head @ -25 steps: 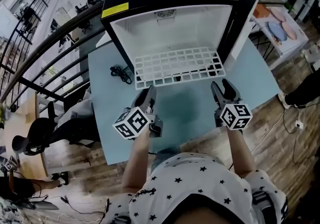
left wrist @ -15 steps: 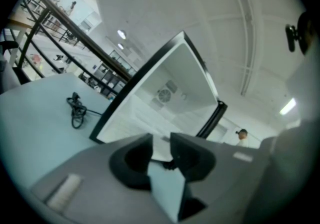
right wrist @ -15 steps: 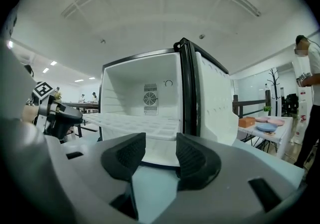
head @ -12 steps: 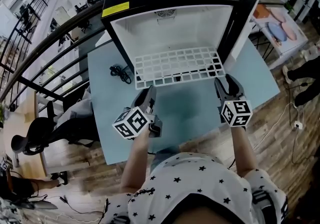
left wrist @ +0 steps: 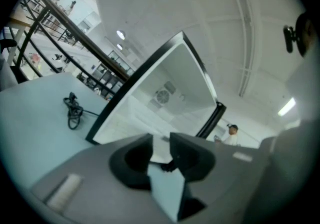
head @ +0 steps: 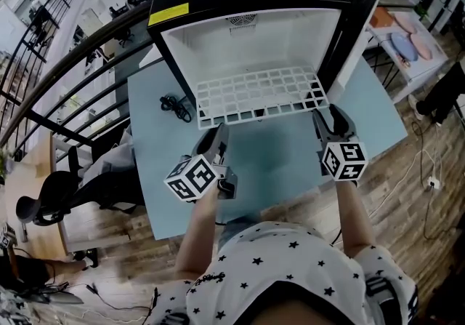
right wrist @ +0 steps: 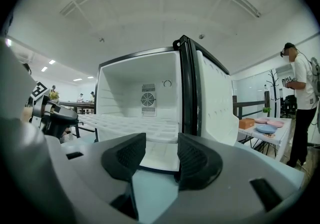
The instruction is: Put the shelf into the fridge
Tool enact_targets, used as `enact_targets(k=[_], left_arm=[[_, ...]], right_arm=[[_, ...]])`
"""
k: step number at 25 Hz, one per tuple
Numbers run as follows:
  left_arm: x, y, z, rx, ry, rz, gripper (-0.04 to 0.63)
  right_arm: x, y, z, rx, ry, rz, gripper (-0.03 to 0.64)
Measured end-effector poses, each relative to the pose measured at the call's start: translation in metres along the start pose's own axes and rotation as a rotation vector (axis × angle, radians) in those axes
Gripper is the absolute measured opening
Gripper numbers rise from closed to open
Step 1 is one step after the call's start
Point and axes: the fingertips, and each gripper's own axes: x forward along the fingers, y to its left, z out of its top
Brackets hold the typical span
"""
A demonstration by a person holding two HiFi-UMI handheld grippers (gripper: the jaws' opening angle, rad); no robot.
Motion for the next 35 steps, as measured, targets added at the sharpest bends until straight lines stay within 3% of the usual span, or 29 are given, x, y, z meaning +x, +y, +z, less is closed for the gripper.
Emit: enact_targets(k=[35], left_arm=[[0.045,0.023,0.020,-0.015,-0.038,0.012,0.109]], right_arm=[[0.051,-0.013,0.000,0.064,0.004,-0.075,0.181]])
